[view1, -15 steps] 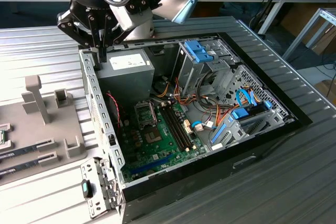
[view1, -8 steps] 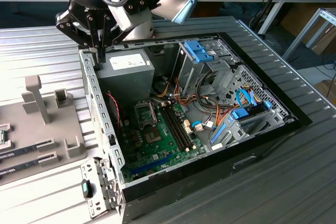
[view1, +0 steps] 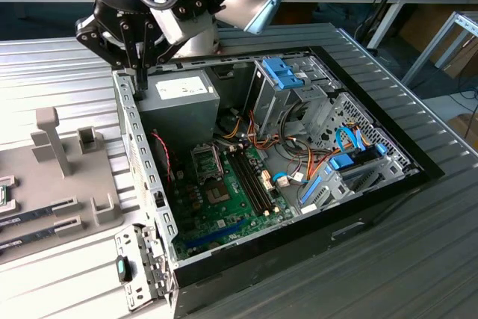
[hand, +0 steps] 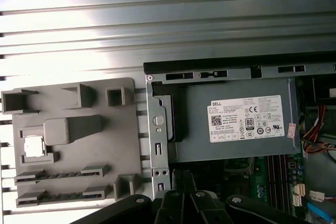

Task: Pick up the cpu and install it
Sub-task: 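Reach for the cpu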

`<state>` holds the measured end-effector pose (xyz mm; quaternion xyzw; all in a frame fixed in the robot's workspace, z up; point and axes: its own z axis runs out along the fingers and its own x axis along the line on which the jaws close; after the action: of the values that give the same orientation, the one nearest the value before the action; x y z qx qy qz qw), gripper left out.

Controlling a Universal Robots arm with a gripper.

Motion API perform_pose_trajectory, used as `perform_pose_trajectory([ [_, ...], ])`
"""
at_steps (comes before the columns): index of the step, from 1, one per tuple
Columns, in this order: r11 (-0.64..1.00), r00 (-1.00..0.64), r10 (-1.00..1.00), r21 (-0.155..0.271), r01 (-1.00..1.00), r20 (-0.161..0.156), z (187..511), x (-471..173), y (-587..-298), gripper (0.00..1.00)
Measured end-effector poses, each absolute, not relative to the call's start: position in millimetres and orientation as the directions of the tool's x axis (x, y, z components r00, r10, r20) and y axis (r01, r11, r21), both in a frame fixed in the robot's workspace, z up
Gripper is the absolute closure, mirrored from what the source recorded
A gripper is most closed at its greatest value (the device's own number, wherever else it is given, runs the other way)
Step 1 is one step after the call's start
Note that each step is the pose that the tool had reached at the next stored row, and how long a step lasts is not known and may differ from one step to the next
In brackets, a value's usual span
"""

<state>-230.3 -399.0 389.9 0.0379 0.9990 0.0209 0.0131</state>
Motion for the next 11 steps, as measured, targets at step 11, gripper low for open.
perform_pose_trajectory([
  [11, 0.996, -0.997, 0.076, 0.043, 0.075, -0.025, 389.8, -237.0, -399.0, 0.89],
])
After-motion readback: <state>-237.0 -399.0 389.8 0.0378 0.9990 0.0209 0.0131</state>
